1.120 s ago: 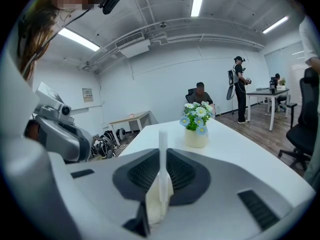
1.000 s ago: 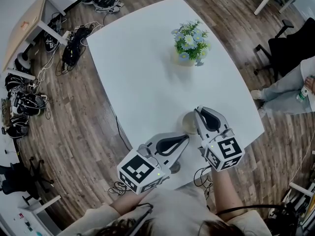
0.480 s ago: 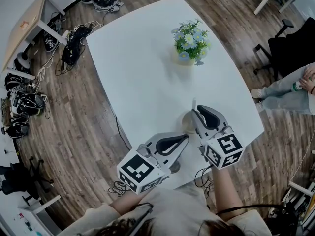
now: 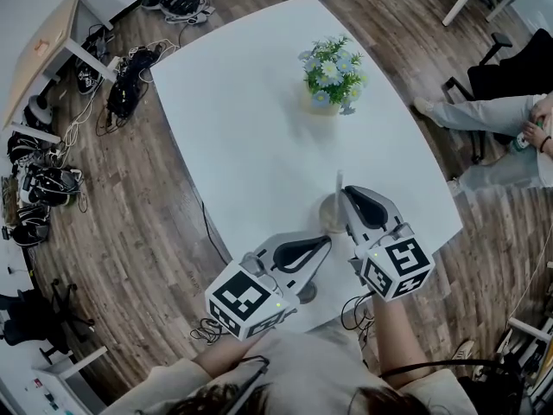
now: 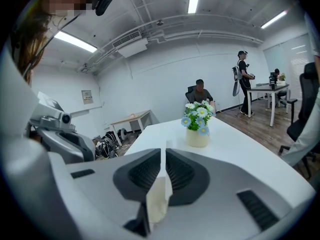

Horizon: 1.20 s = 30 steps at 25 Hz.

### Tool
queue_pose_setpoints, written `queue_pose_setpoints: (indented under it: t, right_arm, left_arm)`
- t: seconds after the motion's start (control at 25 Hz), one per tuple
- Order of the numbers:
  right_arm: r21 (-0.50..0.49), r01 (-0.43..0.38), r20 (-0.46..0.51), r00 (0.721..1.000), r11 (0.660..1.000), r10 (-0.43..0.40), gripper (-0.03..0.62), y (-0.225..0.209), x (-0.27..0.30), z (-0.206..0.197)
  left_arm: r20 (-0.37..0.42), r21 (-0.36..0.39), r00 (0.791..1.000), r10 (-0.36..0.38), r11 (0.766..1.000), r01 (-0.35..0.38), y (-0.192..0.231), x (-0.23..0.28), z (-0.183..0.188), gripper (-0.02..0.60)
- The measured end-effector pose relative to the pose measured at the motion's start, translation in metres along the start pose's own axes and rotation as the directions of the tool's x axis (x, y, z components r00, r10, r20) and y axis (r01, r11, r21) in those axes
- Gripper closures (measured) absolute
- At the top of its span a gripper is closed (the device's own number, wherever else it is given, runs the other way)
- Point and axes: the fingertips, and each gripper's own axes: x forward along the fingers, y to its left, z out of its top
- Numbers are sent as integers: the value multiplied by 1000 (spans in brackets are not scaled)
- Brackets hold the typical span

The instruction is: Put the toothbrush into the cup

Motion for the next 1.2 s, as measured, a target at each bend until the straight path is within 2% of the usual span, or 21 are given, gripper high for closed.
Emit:
queue_pose_setpoints:
  t: [0.36,1.2]
  right_arm:
    - [-22,-4,33,999,1000,4,572,11,-17,14]
    - [-39,-41,52,998,998,43,574,60,-84,25]
  left_arm:
    - [7,11,1000,4,1000,-4,0,-3,3,575]
    - [26,38,999,-18,999,17,-15,-10,10,575]
